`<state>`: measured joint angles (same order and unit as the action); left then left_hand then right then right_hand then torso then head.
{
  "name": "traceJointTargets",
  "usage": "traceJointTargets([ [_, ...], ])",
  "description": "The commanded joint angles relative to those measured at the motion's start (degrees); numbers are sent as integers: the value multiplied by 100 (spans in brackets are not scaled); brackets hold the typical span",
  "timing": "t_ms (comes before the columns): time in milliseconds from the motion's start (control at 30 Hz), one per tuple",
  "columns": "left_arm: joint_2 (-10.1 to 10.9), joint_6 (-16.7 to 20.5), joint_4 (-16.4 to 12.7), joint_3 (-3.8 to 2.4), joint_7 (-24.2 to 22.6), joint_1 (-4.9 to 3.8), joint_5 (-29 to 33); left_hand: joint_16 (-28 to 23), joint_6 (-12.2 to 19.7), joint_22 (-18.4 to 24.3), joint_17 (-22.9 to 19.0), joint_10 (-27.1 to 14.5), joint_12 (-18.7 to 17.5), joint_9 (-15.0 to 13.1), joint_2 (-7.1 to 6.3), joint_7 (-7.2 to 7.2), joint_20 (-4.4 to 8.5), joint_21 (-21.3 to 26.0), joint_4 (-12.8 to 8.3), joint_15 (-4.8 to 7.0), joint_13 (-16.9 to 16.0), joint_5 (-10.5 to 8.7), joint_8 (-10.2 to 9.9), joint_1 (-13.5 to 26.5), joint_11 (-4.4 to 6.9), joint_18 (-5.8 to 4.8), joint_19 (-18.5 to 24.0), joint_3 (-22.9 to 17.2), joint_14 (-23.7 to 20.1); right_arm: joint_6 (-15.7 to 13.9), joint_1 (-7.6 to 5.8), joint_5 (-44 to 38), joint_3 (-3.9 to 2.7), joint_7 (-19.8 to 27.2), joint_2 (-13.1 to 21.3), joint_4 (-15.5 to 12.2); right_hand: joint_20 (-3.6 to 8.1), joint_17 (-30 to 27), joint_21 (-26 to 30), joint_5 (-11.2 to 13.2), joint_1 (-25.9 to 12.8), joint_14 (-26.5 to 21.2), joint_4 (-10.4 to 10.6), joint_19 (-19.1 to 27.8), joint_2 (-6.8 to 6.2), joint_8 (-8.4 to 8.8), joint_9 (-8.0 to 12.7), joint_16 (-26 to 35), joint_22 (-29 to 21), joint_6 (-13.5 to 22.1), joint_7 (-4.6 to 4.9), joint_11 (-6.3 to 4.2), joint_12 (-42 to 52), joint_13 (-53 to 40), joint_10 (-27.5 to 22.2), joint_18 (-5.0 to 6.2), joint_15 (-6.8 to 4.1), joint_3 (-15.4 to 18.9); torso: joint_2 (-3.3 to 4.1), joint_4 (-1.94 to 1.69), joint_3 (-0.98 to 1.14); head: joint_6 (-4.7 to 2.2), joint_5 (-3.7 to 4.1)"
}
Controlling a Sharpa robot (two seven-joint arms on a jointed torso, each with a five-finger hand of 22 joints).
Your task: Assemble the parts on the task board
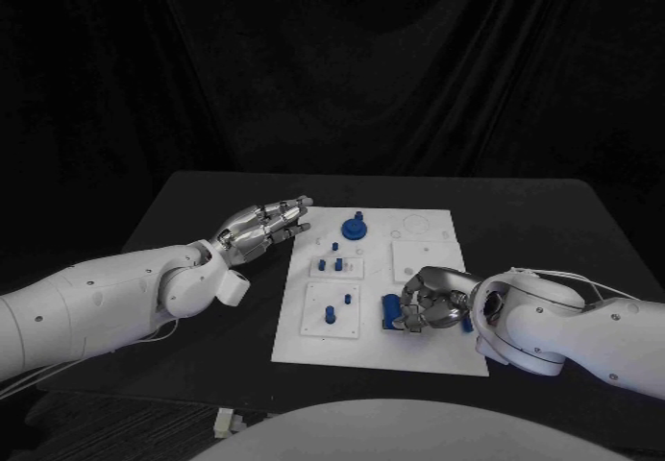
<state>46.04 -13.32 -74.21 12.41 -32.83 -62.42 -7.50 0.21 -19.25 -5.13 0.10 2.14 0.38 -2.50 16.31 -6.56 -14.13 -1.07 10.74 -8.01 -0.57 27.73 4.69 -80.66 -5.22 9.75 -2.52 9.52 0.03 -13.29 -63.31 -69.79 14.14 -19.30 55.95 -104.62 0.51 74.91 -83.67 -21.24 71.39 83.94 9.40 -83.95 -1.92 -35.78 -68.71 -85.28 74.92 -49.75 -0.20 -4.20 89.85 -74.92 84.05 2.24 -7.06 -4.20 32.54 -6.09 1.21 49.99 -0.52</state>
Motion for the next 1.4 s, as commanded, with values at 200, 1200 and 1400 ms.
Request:
traceJointTargets([
  [200,3,-90,-8,-6,-46,14,37,-18,-8,1,-8,-7,22,-7,-11,-50,-38,-26,-20,-37,-7,-3,39,47,-36,49,15,-34,0,210,46,-61,-4,-176,-46,41,3,214,49,1207,-93,382,-32,-304,-110,-53,-112,40,1282,-71,15,29,15,-1508,595,-53,-1,166,2,-8,1,1,-7],
  [1200,52,56,-27,-6,-211,17,37,-21,-103,41,-10,32,30,-18,-115,-93,50,-16,-121,163,-16,13,81,70,-88,71,31,-41,-3,39,-519,164,-16,-576,967,-421,-68,392,-17,-2117,-437,410,232,-323,315,1437,1462,-47,1299,-307,159,143,15,-1508,595,-66,91,322,-9,-20,-19,1,35],
  [1400,44,115,-45,-6,-341,17,37,-21,-141,47,-10,45,33,-23,-132,-86,66,-15,-133,189,-19,29,95,88,-81,71,32,-28,-3,1038,-630,-107,-10,-1392,1097,-320,-115,322,20,-987,-389,397,225,-306,145,1655,1822,-18,1286,-478,202,184,15,-1508,595,-57,129,152,11,1,-4,1,25],
])
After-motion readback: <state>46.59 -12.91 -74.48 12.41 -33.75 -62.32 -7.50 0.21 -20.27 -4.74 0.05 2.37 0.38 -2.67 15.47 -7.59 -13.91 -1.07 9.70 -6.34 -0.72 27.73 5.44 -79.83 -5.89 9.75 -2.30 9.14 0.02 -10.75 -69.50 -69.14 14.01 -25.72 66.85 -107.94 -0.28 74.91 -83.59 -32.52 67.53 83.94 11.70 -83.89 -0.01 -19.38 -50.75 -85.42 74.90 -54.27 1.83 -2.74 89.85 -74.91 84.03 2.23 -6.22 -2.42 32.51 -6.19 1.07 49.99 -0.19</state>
